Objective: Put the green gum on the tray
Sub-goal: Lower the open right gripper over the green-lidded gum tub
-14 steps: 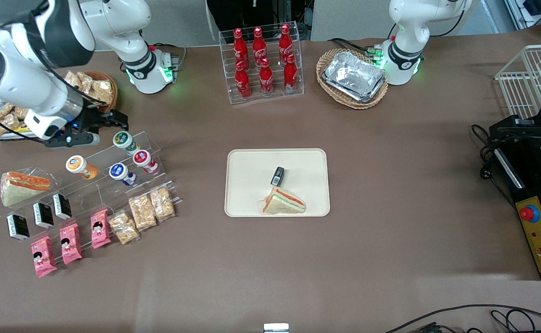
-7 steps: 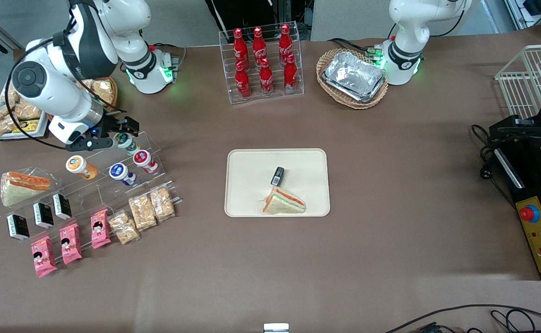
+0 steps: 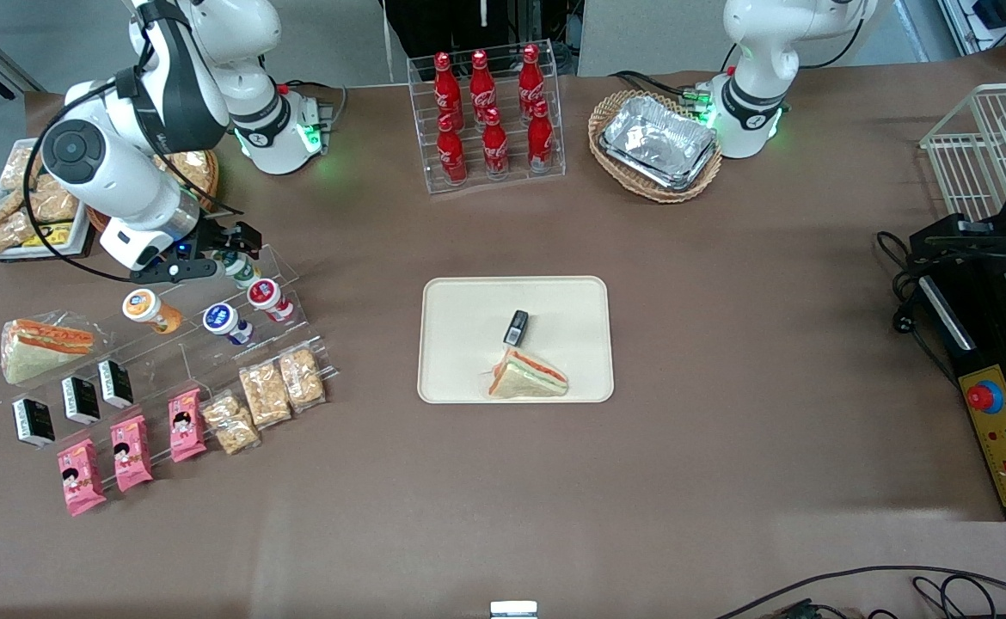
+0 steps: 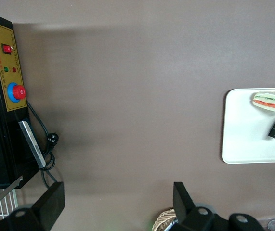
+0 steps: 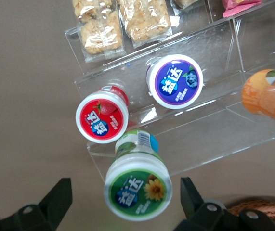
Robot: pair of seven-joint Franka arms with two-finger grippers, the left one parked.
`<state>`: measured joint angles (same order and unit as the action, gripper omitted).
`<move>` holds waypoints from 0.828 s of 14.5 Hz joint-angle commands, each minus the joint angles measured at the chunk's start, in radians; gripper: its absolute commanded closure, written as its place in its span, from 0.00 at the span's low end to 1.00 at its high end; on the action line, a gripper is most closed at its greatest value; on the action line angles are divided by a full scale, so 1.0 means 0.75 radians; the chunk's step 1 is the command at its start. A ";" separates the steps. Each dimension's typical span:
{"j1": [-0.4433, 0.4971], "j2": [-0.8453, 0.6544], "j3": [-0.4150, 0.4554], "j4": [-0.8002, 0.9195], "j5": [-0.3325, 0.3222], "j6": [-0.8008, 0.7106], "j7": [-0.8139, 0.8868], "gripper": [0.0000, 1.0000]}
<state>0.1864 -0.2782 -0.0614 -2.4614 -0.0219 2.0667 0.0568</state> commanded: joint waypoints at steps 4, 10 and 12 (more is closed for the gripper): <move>-0.023 -0.038 -0.034 -0.077 -0.032 0.089 -0.080 0.66; -0.021 -0.034 -0.076 0.013 -0.026 -0.014 -0.147 0.92; -0.021 -0.014 -0.076 0.117 -0.016 -0.125 -0.147 0.92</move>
<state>0.1696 -0.2890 -0.1183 -2.4716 -0.0246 2.0843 -0.0451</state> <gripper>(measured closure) 0.410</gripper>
